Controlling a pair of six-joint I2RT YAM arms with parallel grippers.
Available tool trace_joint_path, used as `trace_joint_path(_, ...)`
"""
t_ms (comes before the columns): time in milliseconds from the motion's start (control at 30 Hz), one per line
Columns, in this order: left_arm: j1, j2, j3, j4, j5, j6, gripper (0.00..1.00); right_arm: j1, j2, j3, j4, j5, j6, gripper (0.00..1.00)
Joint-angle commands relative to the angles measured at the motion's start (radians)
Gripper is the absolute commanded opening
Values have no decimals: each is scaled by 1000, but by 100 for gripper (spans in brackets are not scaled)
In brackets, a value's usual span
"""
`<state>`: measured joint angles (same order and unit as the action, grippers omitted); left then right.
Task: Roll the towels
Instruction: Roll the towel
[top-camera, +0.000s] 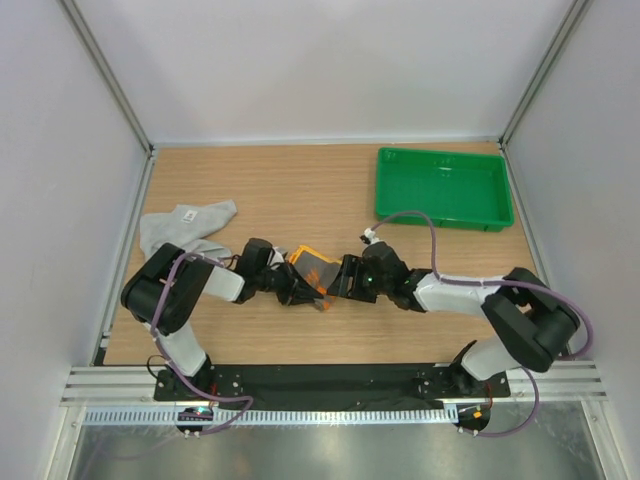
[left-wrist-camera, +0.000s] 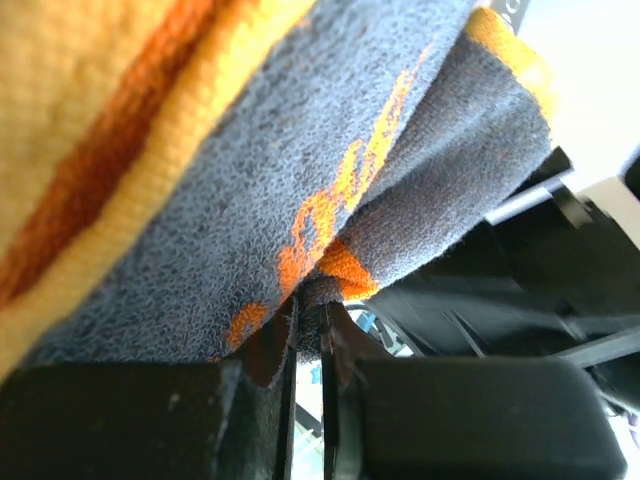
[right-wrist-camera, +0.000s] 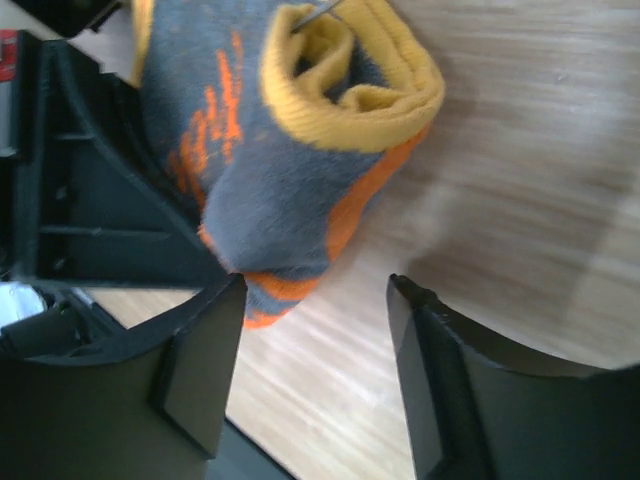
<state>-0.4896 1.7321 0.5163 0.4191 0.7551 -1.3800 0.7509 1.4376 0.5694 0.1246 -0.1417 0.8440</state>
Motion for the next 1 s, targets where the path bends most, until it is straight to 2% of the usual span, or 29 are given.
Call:
trace_joint_path(0,25,30,-13,9,47,-24,0,4,78,-6,197,30,15,64)
trace_joint_path(100,32,32,-10,-6,55,-11,1,2,132,-11,268,34,23,56)
trace_joint_path(133,34,30,-9,-8,56,-10,1,4,141,-9,277,40,21,50)
trace_joint_path(233,33,24,-9,-17,55,-4,1,4,158,6,287,51,4,47)
trace_joint_path(300,32,20,-4,-43,50,16,1,2,158,26,279,54,-3,40)
trace_joint_path(333,32,6,1,-64,34,45,1,2,156,35,267,57,-14,30)
trace_joint_path(400,34,-18,16,-176,1,102,2,4,152,70,210,66,-17,18)
trace_joint_path(433,33,-35,40,-227,-22,137,4,4,150,89,163,88,-16,8)
trace_joint_path(467,32,-81,56,-283,-87,185,5,4,149,110,109,105,-16,7)
trace_joint_path(500,29,-104,74,-413,-129,272,7,4,149,148,18,123,-13,6)
trace_joint_path(533,17,-135,111,-475,-175,323,13,4,150,170,-27,128,-14,2)
trace_joint_path(567,8,-185,128,-544,-283,361,16,5,150,187,-96,129,-14,1)
trace_joint_path(600,-1,-215,143,-627,-328,427,21,4,153,220,-118,122,-16,1)
trace_joint_path(700,-53,-316,185,-724,-480,508,32,10,155,271,-230,114,-17,1)
trace_joint_path(767,-128,-383,236,-784,-590,548,38,22,152,296,-293,113,-19,1)
trace_joint_path(800,-163,-400,254,-815,-714,587,40,24,153,325,-312,114,-19,1)
trace_joint_path(967,-360,-468,309,-873,-1029,665,42,41,188,426,-456,113,-19,1)
